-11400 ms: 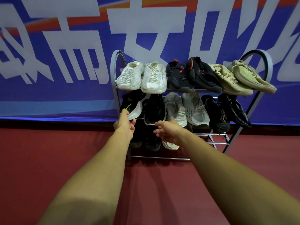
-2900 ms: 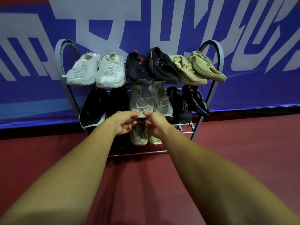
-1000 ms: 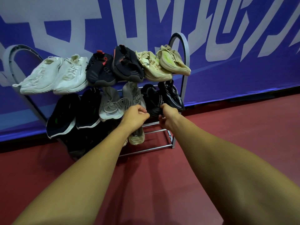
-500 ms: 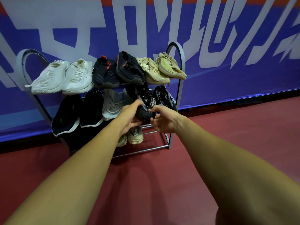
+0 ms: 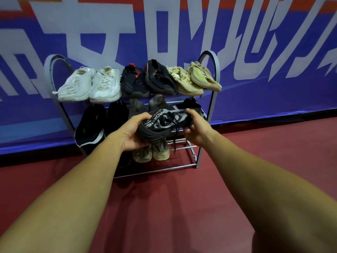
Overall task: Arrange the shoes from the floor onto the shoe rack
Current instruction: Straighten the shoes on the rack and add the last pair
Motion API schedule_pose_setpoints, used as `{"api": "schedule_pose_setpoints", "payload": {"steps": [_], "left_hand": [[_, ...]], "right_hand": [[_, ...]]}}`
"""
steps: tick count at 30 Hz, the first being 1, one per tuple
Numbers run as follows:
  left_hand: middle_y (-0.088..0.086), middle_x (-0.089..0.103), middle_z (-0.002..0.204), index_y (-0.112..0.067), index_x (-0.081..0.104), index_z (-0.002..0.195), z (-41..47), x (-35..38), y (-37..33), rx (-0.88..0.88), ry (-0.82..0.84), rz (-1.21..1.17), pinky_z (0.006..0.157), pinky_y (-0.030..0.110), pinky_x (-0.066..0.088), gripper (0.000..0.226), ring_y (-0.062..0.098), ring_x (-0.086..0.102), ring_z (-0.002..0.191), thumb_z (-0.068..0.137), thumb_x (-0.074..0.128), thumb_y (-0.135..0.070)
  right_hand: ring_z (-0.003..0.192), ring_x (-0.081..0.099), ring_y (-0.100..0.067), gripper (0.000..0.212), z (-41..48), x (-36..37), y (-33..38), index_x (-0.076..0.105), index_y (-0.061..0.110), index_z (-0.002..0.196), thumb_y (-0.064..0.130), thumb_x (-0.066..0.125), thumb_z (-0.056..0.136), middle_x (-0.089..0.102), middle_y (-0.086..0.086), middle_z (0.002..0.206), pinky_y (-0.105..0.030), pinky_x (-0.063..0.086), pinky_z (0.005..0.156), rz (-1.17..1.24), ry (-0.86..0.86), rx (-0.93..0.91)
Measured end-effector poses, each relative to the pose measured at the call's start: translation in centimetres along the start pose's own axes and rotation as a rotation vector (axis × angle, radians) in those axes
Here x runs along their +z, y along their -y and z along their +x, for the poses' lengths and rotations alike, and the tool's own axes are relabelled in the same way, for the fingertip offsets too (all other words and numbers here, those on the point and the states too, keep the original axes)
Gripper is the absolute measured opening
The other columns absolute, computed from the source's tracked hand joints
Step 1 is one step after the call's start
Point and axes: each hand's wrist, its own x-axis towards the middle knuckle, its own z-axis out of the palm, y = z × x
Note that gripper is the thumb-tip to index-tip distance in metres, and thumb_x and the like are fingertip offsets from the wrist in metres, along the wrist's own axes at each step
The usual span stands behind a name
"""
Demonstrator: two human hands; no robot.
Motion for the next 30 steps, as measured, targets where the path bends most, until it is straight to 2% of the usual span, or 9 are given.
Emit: {"api": "schedule_pose_setpoints", "payload": {"steps": [4,6,9,13,16,18,22,26,30], "left_hand": [[0.001,0.07,0.079,-0.019,0.07,0.086,0.0,0.4,-0.2,-0.015,0.034,0.007,0.055,0.024,0.049,0.034,0.015,0.066,0.064,0.07,0.07,-0.049],[0.002,0.07,0.081,-0.019,0.07,0.094,0.6,0.6,-0.2,0.015,-0.012,-0.13,0.052,0.023,0.05,0.038,0.016,0.066,0.065,0.074,0.071,-0.051],[0.003,0.072,0.095,-0.019,0.066,0.109,1.5,0.2,0.0,0.097,-0.101,-0.22,0.051,0.022,0.046,0.053,0.017,0.066,0.082,0.073,0.072,-0.057],[0.009,0.072,0.107,-0.017,0.067,0.107,2.4,0.8,0.1,0.157,-0.16,-0.291,0.047,0.019,0.043,0.038,0.019,0.067,0.084,0.074,0.082,-0.031],[0.006,0.07,0.093,-0.017,0.065,0.098,2.9,1.3,0.0,0.203,-0.245,-0.445,0.04,0.016,0.037,0.025,0.015,0.064,0.069,0.076,0.078,-0.018],[0.004,0.067,0.09,-0.016,0.063,0.093,3.3,1.2,0.1,0.21,-0.263,-0.453,0.037,0.015,0.033,0.022,0.017,0.062,0.071,0.074,0.074,-0.015],[0.004,0.065,0.096,-0.016,0.06,0.097,4.0,1.4,-0.1,0.221,-0.288,-0.47,0.031,0.016,0.026,0.03,0.024,0.06,0.084,0.068,0.067,-0.016],[0.003,0.07,0.113,-0.018,0.066,0.115,4.2,0.7,-0.5,0.246,-0.354,-0.517,0.031,0.014,0.026,0.057,0.023,0.068,0.096,0.06,0.077,-0.03],[0.006,0.07,0.108,-0.015,0.066,0.116,3.6,1.6,-0.4,0.277,-0.377,-0.558,0.034,0.014,0.033,0.046,0.014,0.065,0.081,0.076,0.081,-0.029]], "right_hand": [[0.05,0.05,-0.012,0.013,0.1,-0.4,0.0,0.062,0.013,0.094,0.023,0.068,0.088,0.066,-0.005,0.086,-0.02,0.03,0.043,0.099,-0.144,-0.007],[0.046,0.046,-0.011,0.014,0.3,-0.5,-0.1,0.06,0.013,0.096,0.021,0.067,0.087,0.064,-0.004,0.087,-0.018,0.029,0.033,0.14,-0.208,0.006],[0.053,0.05,-0.014,0.02,0.4,-0.5,-0.2,0.059,0.013,0.102,0.019,0.067,0.085,0.065,-0.006,0.095,-0.015,0.032,0.033,0.214,-0.259,0.0],[0.07,0.062,-0.02,0.027,-0.3,0.0,-0.2,0.063,0.012,0.104,0.026,0.067,0.081,0.069,-0.006,0.101,-0.019,0.04,0.044,0.186,-0.188,-0.014],[0.061,0.06,-0.018,0.039,-0.7,0.2,0.1,0.064,0.014,0.107,0.041,0.068,0.079,0.068,-0.006,0.096,-0.018,0.038,0.037,0.149,-0.134,-0.022],[0.055,0.058,-0.015,0.049,-0.5,0.1,0.3,0.064,0.015,0.111,0.05,0.068,0.075,0.069,-0.004,0.097,-0.018,0.036,0.034,0.121,-0.15,-0.029],[0.075,0.072,-0.019,0.045,-0.2,-0.5,0.5,0.067,0.017,0.108,0.045,0.068,0.073,0.075,-0.003,0.101,-0.028,0.056,0.056,0.153,-0.225,-0.062],[0.038,0.059,-0.014,0.027,-0.2,-1.7,0.9,0.062,0.005,0.105,0.022,0.063,0.084,0.07,-0.007,0.089,-0.019,0.044,0.036,0.175,-0.261,-0.045],[0.041,0.053,-0.013,0.021,-0.6,-2.7,1.4,0.06,0.011,0.099,0.016,0.053,0.079,0.065,-0.006,0.083,-0.017,0.039,0.036,0.047,-0.253,-0.018]]}}
